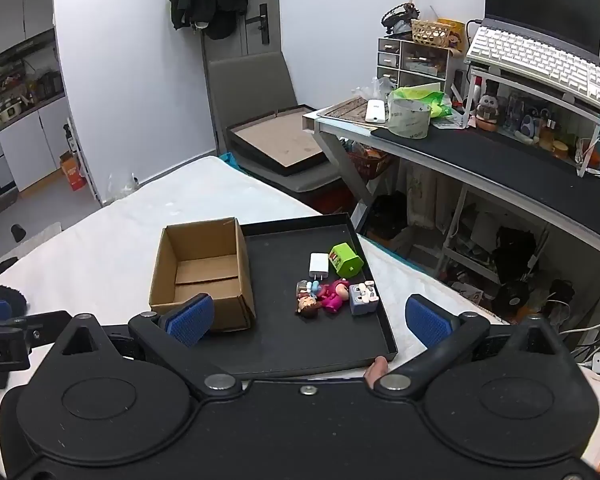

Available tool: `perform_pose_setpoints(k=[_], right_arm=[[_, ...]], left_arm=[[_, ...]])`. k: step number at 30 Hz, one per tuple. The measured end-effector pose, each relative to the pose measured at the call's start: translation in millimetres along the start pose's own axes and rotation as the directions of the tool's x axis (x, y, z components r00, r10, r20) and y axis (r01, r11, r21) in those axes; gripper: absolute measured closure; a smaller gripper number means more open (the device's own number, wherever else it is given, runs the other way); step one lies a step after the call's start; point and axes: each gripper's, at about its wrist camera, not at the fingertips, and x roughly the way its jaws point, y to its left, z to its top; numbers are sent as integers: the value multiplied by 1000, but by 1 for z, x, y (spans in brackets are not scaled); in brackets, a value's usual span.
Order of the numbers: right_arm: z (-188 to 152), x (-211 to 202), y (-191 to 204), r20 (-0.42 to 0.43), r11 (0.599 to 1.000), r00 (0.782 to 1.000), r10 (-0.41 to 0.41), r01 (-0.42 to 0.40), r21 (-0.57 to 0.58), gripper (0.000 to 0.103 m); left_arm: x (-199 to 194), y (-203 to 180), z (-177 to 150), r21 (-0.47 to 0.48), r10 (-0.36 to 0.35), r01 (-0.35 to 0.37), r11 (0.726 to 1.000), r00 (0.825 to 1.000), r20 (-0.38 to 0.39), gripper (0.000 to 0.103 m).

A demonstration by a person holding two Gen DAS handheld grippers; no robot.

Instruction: Organize rigid objects

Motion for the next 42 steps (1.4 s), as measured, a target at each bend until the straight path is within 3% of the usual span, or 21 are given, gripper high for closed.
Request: perform_pose_setpoints(k=[42], right_arm=[[6, -10, 0, 35, 999, 998, -45, 46, -27, 0]], left_arm=[[-11, -8, 4, 10, -3, 3, 1000, 1000, 13, 0]])
